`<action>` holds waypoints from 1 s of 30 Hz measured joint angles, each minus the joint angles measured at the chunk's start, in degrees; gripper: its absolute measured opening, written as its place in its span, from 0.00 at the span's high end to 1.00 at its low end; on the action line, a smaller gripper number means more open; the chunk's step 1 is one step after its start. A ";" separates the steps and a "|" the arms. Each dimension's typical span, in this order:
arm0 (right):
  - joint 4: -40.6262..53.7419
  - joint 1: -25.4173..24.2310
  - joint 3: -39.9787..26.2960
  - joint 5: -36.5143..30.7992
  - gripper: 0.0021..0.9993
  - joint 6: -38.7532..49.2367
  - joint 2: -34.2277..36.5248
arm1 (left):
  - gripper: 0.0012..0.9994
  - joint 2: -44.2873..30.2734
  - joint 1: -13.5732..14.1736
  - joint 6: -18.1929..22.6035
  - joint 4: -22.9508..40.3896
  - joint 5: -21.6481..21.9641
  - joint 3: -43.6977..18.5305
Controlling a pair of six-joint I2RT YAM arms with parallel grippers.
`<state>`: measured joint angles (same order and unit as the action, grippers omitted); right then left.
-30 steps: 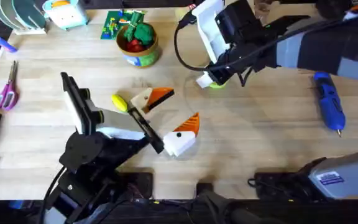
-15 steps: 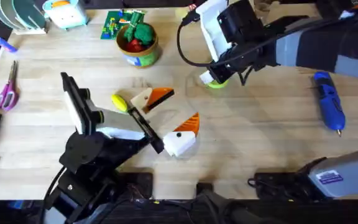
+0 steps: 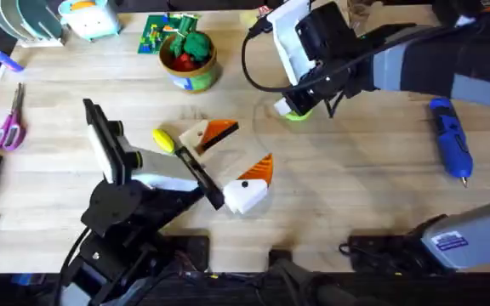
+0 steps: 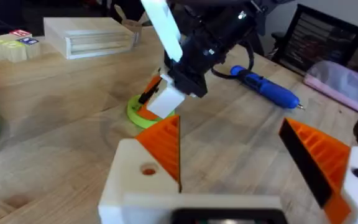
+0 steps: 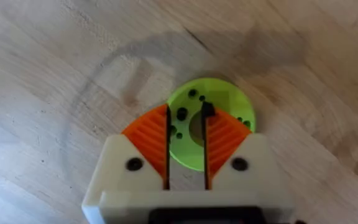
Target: Pick up the gripper from the table and insert it into the empty holder that is missing its gripper. Then pick up a screw, insert it into the mounting hole, and use the screwdriver to tighten it. Finally, clean up the table by picking up the vegetable and placing it into the bucket.
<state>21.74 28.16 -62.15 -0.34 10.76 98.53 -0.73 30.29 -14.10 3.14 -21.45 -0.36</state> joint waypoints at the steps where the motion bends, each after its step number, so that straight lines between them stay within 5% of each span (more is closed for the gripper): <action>1: 0.00 0.02 0.00 0.00 0.72 -0.02 0.01 | 0.01 0.00 0.01 0.01 0.00 0.00 0.00; 13: -0.37 0.11 0.00 0.01 0.99 -0.04 0.00 | 0.01 0.00 0.01 0.00 0.00 0.00 0.00; 30: 5.54 0.11 -3.60 0.00 0.99 -0.02 -5.04 | 0.01 0.00 0.01 0.01 0.00 0.00 0.00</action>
<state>27.28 28.27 -65.75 -0.34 10.74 93.49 -0.73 30.30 -14.09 3.14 -21.45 -0.36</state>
